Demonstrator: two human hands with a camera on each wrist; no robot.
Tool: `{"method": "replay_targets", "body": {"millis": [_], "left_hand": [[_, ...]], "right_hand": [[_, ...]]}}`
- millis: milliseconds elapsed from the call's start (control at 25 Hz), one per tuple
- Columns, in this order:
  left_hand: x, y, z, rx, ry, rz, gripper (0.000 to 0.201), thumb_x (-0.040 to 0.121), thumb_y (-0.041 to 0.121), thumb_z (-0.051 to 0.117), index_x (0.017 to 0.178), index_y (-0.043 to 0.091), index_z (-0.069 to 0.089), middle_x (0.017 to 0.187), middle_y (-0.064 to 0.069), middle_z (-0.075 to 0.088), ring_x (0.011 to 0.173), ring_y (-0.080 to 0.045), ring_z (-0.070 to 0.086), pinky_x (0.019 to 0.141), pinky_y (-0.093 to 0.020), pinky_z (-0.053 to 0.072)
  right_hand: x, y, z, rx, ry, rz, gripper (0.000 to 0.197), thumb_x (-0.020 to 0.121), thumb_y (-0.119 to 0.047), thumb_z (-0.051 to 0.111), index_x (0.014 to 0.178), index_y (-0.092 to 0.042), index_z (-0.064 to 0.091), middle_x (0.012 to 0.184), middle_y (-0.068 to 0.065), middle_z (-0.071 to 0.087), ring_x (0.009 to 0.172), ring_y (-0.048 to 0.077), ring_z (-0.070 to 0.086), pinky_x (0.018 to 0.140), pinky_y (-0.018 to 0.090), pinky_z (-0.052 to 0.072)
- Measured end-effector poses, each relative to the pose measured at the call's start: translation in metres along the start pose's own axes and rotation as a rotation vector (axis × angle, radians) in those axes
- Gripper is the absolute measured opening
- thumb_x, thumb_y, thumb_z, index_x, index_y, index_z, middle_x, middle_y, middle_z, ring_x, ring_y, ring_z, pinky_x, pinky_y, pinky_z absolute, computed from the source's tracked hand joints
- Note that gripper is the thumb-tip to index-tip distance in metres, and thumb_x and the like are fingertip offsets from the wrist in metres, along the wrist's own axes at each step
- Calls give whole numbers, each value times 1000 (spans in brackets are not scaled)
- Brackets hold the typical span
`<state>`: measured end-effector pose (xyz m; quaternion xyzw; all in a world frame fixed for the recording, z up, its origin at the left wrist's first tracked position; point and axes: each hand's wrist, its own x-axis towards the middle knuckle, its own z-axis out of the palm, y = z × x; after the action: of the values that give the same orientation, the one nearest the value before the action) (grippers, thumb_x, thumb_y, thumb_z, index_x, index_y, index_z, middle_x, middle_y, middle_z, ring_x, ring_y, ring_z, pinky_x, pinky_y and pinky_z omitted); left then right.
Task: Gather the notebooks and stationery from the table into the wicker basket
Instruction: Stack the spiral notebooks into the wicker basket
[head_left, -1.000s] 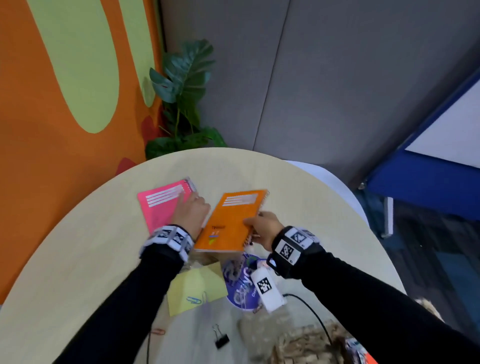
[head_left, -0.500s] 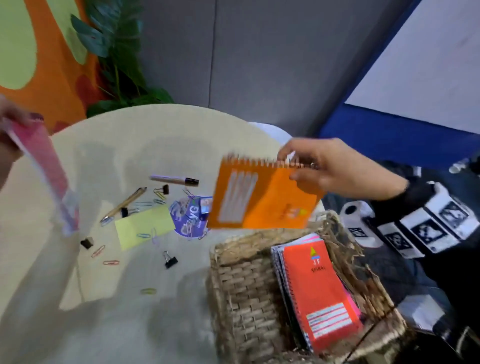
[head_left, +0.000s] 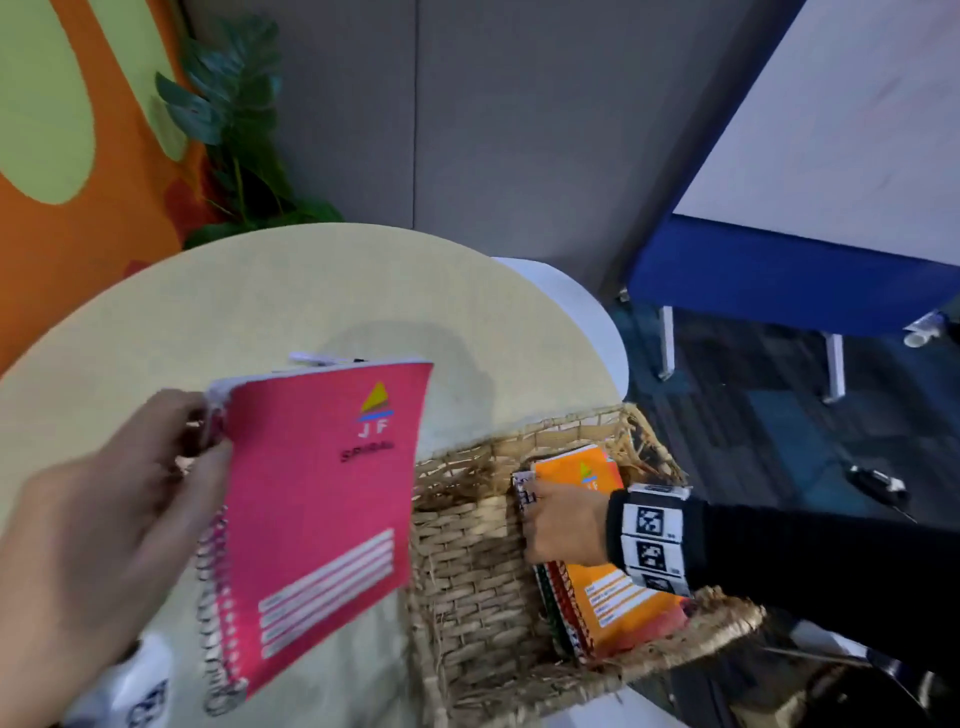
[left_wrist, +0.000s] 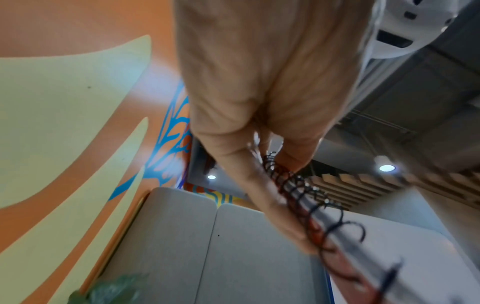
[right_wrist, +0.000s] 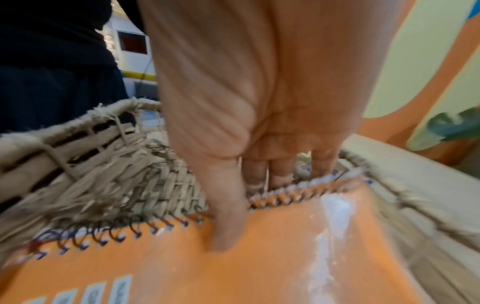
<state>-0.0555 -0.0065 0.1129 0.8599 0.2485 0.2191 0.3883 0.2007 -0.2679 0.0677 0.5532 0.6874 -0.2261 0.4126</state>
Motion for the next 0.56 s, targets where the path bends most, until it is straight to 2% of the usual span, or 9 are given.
{"method": "replay_targets", "body": {"millis": [80,120,160,200,240,320,400,480,560], "left_hand": [[0,101,5,-210,-29,-96,26,82,56,47,105,48,54,93,20,72,70,-18,73,69,-39,60],[1,103,13,-292,-68,-88,24,83,56,48,103,47,56,93,17,74,70,-16,74,67,-36,60],[-5,115,24,-378,-82,-113,16,87,53,52,101,46,58,92,14,75,71,-13,74,62,-33,60],[-9,117,34,-463,-72,-114,11,88,45,53,98,46,60,90,11,76,72,-11,74,61,-31,60],[-9,117,50,-531,-93,-146,17,85,37,52,95,47,61,89,10,76,73,-10,73,64,-29,62],[-13,126,75,-555,-193,-118,21,87,33,53,97,48,61,91,11,75,79,-8,73,72,-32,61],[-17,121,92,-511,-321,-89,25,91,33,51,105,53,56,99,15,73,89,0,70,82,-26,59],[-20,101,103,-325,-414,-109,29,93,33,50,113,54,49,101,20,70,98,11,63,84,-10,53],[-22,78,105,-152,-395,-135,26,94,32,51,115,46,52,103,22,67,99,12,60,84,-7,50]], "right_hand": [[-14,7,8,488,204,41,80,71,-27,77,139,-23,35,138,3,49,131,19,39,115,45,17],[-28,5,2,840,349,11,97,63,-33,82,143,-27,27,142,-3,45,133,13,38,115,39,21],[-41,0,-6,1204,491,-34,102,60,-30,85,143,-29,26,142,-11,46,132,6,40,113,33,27],[-54,-5,-11,1511,580,-62,92,64,-20,84,139,-29,32,136,-18,52,127,2,47,107,28,36],[-64,-13,-11,1765,624,-73,75,70,-9,79,132,-27,40,127,-18,61,119,2,55,99,24,44],[-79,-28,-1,1991,752,-10,45,78,-4,69,119,-19,56,116,-6,71,108,13,65,90,26,52],[-88,-36,22,2130,852,134,35,79,-9,70,113,-14,62,112,10,72,106,28,67,93,41,53],[-94,-35,53,2258,882,265,48,67,-21,82,111,-11,65,110,18,71,105,36,66,96,54,48],[-100,-30,84,2278,879,372,67,52,-33,89,111,-12,67,112,18,71,106,35,66,98,56,46]]}}
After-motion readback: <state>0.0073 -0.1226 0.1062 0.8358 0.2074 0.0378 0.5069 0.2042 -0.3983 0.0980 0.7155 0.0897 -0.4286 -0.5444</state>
